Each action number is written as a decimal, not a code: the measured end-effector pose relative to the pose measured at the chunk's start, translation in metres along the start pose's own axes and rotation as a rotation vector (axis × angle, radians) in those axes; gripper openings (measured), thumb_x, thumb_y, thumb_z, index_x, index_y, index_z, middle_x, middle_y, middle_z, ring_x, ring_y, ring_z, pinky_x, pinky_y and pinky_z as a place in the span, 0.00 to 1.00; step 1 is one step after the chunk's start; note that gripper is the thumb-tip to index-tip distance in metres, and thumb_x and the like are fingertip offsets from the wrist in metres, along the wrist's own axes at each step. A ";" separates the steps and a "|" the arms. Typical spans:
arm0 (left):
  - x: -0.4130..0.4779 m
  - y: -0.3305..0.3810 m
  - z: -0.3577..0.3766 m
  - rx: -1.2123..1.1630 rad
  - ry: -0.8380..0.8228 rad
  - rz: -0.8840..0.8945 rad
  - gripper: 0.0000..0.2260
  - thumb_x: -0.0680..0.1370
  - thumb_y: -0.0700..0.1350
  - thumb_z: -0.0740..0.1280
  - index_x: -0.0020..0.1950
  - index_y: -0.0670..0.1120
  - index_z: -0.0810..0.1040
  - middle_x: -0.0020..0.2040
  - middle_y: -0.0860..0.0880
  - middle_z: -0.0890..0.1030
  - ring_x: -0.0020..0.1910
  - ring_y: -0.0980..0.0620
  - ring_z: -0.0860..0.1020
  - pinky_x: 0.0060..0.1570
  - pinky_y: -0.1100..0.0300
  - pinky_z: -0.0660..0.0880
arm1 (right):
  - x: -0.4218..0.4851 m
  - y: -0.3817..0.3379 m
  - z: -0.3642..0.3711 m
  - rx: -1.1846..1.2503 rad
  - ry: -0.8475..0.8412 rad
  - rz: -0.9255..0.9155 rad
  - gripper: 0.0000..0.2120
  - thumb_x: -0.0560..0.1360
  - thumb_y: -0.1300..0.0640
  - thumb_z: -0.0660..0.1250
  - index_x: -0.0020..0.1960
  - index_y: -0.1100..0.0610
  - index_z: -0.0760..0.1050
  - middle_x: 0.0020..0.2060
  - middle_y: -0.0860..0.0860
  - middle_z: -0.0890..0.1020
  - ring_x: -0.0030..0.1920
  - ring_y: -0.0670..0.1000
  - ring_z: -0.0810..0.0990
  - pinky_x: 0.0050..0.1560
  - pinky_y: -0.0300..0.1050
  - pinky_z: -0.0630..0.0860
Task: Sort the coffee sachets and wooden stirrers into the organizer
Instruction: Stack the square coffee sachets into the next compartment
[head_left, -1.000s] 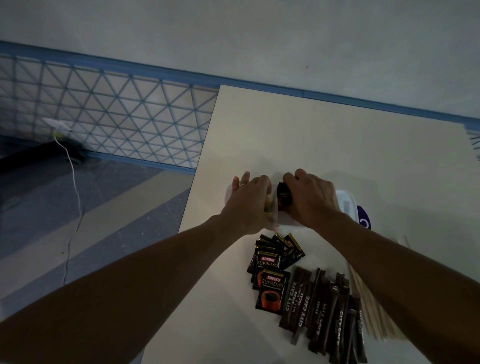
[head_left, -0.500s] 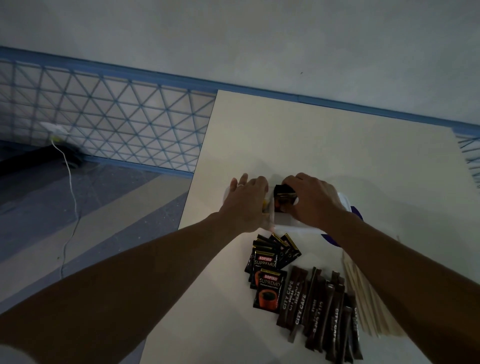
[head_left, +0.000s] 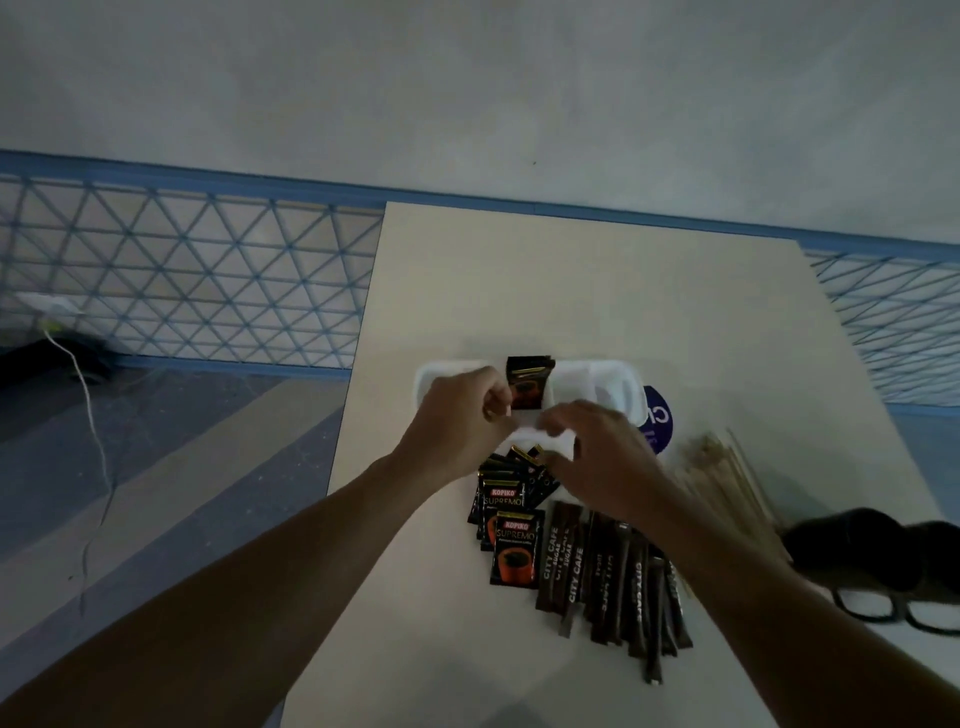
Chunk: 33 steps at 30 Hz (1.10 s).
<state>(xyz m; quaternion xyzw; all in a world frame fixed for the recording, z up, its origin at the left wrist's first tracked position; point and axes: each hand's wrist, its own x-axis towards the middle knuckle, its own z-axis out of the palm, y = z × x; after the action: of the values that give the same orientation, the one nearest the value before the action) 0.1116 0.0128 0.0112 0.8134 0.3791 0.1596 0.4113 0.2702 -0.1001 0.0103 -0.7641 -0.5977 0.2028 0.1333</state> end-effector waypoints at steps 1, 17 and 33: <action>-0.008 -0.003 0.003 -0.003 -0.020 -0.028 0.06 0.73 0.43 0.74 0.46 0.46 0.79 0.41 0.54 0.81 0.39 0.59 0.78 0.41 0.66 0.75 | -0.007 0.000 0.007 0.001 -0.036 0.016 0.19 0.75 0.51 0.72 0.65 0.49 0.76 0.59 0.46 0.80 0.47 0.42 0.77 0.44 0.36 0.71; -0.073 -0.040 0.060 0.033 -0.091 -0.268 0.17 0.74 0.42 0.70 0.63 0.48 0.77 0.56 0.50 0.80 0.53 0.49 0.79 0.53 0.57 0.76 | -0.042 -0.004 0.087 -0.101 -0.116 0.106 0.51 0.71 0.50 0.75 0.79 0.46 0.42 0.71 0.57 0.64 0.59 0.58 0.78 0.51 0.53 0.82; -0.085 -0.042 0.062 0.021 -0.099 -0.239 0.08 0.77 0.49 0.68 0.54 0.49 0.80 0.47 0.47 0.80 0.45 0.50 0.78 0.42 0.65 0.70 | -0.044 -0.018 0.088 -0.138 -0.034 0.143 0.24 0.73 0.49 0.73 0.66 0.51 0.69 0.64 0.51 0.72 0.51 0.51 0.79 0.47 0.46 0.81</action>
<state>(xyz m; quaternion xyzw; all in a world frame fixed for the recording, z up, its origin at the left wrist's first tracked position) 0.0703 -0.0692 -0.0551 0.7736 0.4542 0.0651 0.4371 0.2047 -0.1415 -0.0528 -0.8086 -0.5564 0.1832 0.0555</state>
